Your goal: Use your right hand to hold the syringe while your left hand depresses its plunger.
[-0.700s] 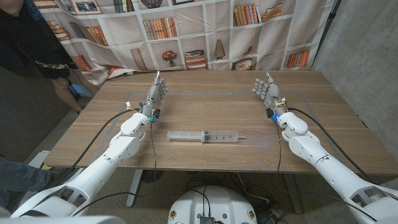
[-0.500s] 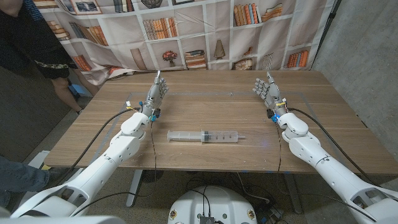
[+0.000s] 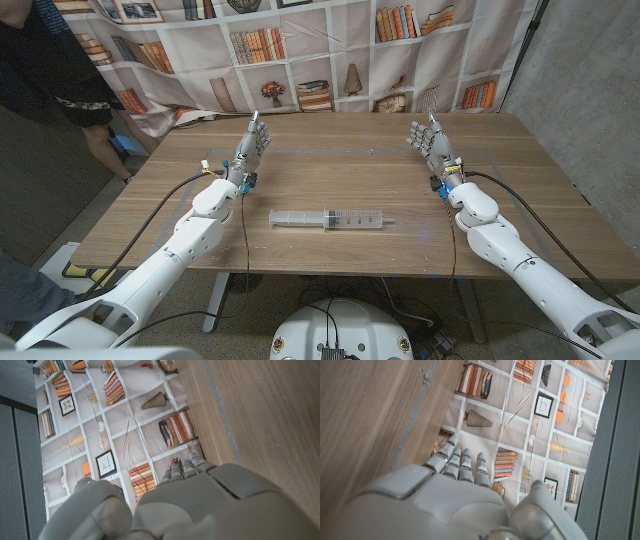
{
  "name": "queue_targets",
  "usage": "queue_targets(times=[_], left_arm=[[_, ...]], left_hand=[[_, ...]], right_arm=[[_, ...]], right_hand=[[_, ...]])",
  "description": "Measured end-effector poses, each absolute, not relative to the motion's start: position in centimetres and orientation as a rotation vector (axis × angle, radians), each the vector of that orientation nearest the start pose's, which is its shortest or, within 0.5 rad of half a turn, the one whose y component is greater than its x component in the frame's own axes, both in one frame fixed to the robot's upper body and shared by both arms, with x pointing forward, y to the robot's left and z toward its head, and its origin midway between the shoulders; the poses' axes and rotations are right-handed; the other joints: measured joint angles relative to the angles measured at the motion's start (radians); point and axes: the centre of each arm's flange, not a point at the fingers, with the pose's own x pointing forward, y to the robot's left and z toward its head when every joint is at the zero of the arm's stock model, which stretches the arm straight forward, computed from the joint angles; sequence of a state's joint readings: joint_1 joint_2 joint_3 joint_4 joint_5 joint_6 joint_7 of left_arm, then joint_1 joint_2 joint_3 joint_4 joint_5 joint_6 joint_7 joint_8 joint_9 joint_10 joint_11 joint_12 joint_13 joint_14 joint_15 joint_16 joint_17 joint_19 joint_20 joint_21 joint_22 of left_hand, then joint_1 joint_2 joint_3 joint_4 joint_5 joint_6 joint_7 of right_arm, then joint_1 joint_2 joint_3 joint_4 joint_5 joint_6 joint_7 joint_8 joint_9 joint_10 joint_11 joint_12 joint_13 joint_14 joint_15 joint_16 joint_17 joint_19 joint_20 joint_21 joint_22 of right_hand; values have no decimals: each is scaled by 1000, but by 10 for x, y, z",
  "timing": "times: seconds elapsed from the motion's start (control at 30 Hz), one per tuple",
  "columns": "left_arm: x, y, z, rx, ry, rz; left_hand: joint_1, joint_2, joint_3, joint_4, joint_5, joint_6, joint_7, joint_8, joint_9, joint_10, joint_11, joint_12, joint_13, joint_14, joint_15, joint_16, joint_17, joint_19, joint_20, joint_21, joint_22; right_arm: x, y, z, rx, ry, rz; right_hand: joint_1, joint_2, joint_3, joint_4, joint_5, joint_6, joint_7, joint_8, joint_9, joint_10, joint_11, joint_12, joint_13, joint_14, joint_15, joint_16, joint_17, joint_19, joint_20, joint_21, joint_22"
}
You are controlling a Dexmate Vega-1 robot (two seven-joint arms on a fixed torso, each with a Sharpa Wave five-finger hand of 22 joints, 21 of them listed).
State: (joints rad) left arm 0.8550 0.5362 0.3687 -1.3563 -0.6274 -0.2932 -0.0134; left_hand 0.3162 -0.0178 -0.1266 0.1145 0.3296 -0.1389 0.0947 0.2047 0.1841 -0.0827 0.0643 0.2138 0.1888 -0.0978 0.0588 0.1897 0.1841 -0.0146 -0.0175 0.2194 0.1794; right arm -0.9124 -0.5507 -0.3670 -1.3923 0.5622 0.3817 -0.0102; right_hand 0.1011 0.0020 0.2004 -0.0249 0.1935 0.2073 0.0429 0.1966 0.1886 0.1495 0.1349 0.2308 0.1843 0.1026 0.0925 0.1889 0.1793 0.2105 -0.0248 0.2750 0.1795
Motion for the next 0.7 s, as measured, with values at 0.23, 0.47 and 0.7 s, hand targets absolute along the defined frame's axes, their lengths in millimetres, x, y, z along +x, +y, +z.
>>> queue_targets(times=[0.23,0.47,0.7], left_arm=[[638,287,-18,10,-623,-207],[636,286,-19,18,-612,-195],[633,282,-20,24,-608,-191]], left_hand=[[8,8,-4,-4,0,18,0,0,0,15,0,6,0,19,-1,7,0,9,2,1,0],[12,12,-4,-4,0,25,-4,6,0,27,-2,6,0,27,-2,7,0,13,5,1,0],[18,18,-4,-5,0,36,0,6,-3,36,0,14,0,35,0,7,0,22,3,1,0]], right_arm=[[617,-284,-27,-79,-711,226],[614,-285,-27,-99,-716,250],[609,-284,-27,-115,-723,280]], right_hand=[[0,0,4,-4,0,4,4,0,0,3,0,0,0,0,0,0,0,7,7,0,0],[5,-5,4,-4,0,9,-2,0,0,8,6,0,0,0,0,0,0,12,1,0,0],[10,0,1,-7,0,9,-2,0,0,14,1,0,0,5,5,0,0,12,1,0,0]])
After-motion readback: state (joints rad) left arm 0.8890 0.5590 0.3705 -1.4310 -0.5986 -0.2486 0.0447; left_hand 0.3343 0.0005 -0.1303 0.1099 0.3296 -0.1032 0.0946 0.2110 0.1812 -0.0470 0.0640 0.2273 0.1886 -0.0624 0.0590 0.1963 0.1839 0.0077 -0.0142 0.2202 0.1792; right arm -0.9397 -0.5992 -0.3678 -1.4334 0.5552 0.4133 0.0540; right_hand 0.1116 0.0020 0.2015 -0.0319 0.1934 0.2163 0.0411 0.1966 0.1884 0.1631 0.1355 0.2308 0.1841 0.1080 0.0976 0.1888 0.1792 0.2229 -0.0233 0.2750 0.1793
